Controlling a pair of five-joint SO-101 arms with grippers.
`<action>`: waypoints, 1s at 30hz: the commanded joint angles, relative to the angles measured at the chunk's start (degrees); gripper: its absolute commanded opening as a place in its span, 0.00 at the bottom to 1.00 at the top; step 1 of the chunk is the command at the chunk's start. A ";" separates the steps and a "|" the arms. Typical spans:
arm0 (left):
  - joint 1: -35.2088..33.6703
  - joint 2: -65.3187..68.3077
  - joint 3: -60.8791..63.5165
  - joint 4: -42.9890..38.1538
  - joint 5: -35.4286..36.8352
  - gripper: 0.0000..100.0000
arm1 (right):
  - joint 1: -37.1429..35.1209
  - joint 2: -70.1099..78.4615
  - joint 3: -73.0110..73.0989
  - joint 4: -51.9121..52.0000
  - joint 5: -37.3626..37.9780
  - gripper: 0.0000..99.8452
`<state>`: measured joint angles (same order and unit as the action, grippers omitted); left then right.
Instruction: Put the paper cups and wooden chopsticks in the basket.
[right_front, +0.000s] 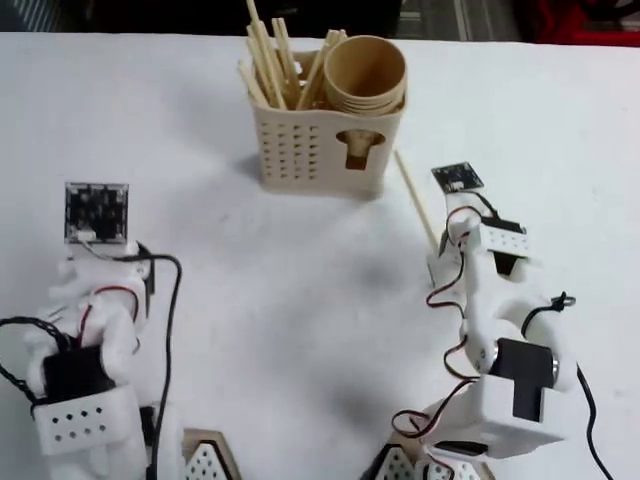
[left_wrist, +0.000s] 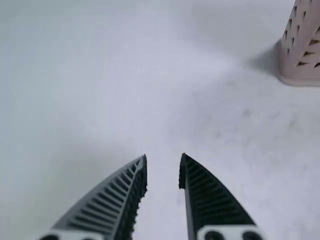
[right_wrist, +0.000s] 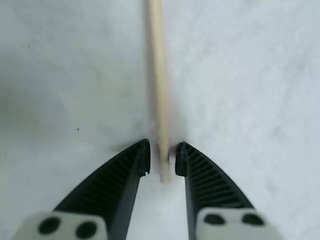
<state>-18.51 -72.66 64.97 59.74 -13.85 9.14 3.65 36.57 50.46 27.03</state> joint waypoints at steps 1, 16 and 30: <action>-0.57 -1.89 3.78 -4.57 -0.53 0.12 | 0.31 1.27 -1.14 -1.27 0.88 0.04; -0.22 -2.24 19.16 -16.35 -0.53 0.12 | 9.54 -14.64 -0.53 6.64 0.62 0.02; -0.13 -2.24 23.74 -21.19 -0.53 0.12 | 10.86 -45.49 -0.88 11.65 -11.96 0.02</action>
<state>-18.51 -74.15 88.88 39.52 -13.85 21.80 -34.33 36.84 62.33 19.21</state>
